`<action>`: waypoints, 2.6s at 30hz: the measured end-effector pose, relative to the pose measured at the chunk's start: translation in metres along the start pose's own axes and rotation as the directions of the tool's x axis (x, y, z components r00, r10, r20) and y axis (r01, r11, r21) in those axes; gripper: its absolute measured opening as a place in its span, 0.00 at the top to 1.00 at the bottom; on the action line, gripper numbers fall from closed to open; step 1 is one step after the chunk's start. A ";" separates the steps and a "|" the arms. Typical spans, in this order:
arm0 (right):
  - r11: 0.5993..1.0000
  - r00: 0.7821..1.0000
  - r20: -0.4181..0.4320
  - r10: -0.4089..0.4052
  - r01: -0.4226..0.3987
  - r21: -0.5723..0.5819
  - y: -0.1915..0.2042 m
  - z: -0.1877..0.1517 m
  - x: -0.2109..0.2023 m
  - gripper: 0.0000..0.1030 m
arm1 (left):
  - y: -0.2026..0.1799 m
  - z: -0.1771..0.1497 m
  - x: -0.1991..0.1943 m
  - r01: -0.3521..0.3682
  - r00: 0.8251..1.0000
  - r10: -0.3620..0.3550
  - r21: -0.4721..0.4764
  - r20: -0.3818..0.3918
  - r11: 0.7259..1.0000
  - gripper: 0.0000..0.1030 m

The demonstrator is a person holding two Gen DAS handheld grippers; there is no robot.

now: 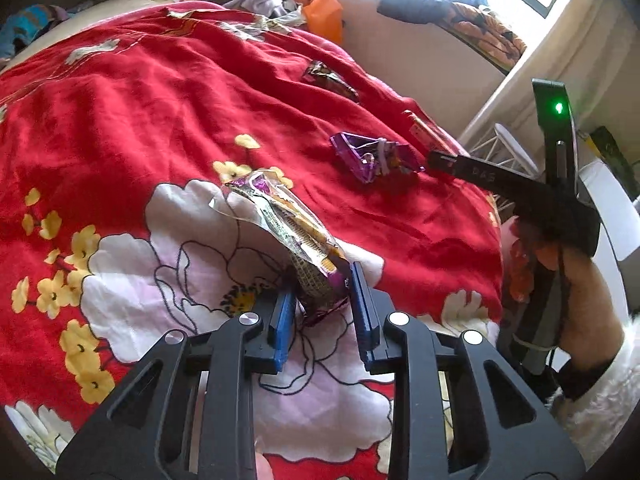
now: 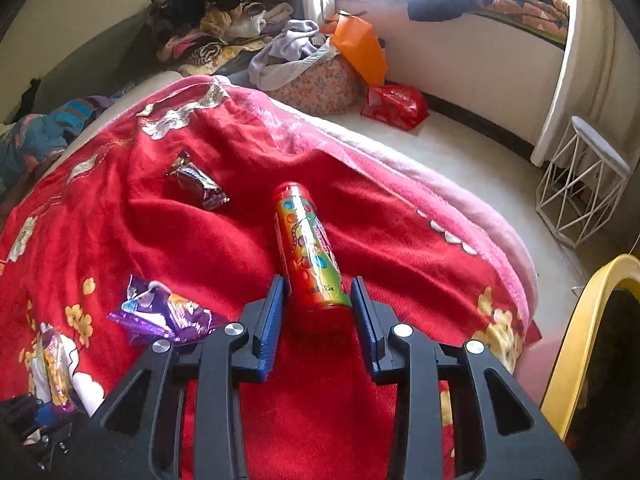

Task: Collect trash
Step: 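Grasp purple-white wrapper with left gripper while right gripper grasps red-yellow can, then carry purple-white wrapper and red-yellow can over the yellow bin with both grippers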

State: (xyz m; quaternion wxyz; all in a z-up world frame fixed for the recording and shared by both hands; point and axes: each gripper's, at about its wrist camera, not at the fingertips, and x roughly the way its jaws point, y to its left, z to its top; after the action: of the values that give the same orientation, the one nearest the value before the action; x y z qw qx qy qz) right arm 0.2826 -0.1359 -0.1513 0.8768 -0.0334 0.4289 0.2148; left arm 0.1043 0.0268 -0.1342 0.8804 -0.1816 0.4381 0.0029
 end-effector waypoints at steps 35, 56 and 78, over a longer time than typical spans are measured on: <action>0.986 0.958 0.282 0.063 -0.102 0.129 -0.053 -0.047 -0.173 0.74 | -0.082 0.017 -0.054 0.126 0.974 -0.163 0.222 0.158 0.967 0.81; 0.963 0.934 0.346 -0.087 -0.009 0.268 -0.120 -0.069 -0.222 0.74 | -0.140 0.014 -0.058 0.205 0.954 -0.263 0.323 0.147 0.924 0.81; 0.907 0.911 0.318 -0.261 0.119 0.405 -0.180 -0.091 -0.234 0.74 | -0.194 0.004 -0.042 0.256 0.943 -0.322 0.433 0.087 0.864 0.81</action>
State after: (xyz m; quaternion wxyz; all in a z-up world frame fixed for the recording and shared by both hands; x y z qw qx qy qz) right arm 0.1620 -0.4029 -0.0516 0.9479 0.1336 0.2862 0.0428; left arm 0.1138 -0.1466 -0.0380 0.9207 -0.0530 0.3258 -0.2083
